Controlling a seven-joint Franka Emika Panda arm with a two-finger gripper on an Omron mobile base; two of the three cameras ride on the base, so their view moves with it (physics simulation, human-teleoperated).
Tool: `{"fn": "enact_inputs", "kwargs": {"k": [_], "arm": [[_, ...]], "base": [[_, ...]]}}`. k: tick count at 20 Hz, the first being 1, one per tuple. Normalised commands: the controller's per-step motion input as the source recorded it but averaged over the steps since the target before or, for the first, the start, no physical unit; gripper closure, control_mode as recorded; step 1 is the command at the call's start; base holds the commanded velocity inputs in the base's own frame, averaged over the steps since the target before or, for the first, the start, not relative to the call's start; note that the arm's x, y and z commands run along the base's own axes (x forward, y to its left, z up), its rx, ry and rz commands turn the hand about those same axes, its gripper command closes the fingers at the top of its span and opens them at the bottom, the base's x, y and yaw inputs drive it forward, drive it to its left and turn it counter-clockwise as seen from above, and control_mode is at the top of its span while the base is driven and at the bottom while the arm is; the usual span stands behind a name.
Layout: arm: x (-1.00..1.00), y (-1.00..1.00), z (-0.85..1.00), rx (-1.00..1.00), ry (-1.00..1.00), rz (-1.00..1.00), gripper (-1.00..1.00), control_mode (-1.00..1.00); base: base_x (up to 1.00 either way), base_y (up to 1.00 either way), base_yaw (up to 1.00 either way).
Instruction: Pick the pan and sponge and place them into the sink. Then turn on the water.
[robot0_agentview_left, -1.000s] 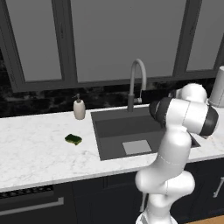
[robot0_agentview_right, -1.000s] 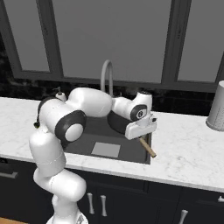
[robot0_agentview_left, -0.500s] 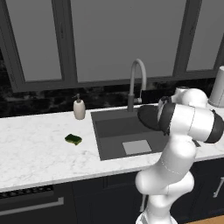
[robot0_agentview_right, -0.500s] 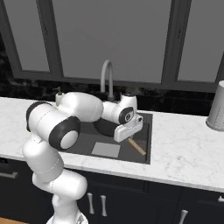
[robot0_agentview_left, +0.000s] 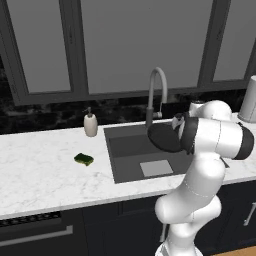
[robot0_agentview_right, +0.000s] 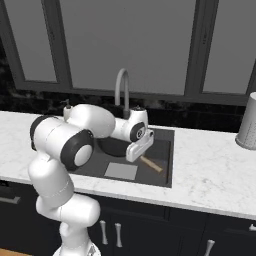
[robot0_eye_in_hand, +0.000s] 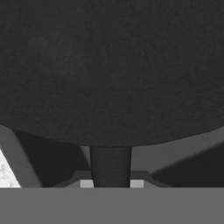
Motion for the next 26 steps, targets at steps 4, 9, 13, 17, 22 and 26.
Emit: {"fn": "enact_inputs", "kwargs": {"k": [4,9,13,17,22,26], "arm": [[0.2,0.18,-0.32,0.0,0.0,0.16,1.0,-1.0],[0.19,0.02,-0.41,0.0,0.0,0.1,1.0,-1.0],[0.21,0.0,-0.48,0.0,0.0,0.06,1.0,-1.0],[0.19,0.0,-0.48,0.0,0.0,0.06,1.0,-1.0],[0.15,0.0,-0.5,0.0,-0.01,0.05,1.0,-1.0],[0.13,0.0,-0.5,0.0,-0.01,0.05,1.0,-1.0]], "base": [[0.0,0.0,0.0],[0.0,0.0,0.0],[0.0,0.0,0.0],[0.0,0.0,0.0],[0.0,0.0,0.0],[0.0,0.0,0.0]]}}
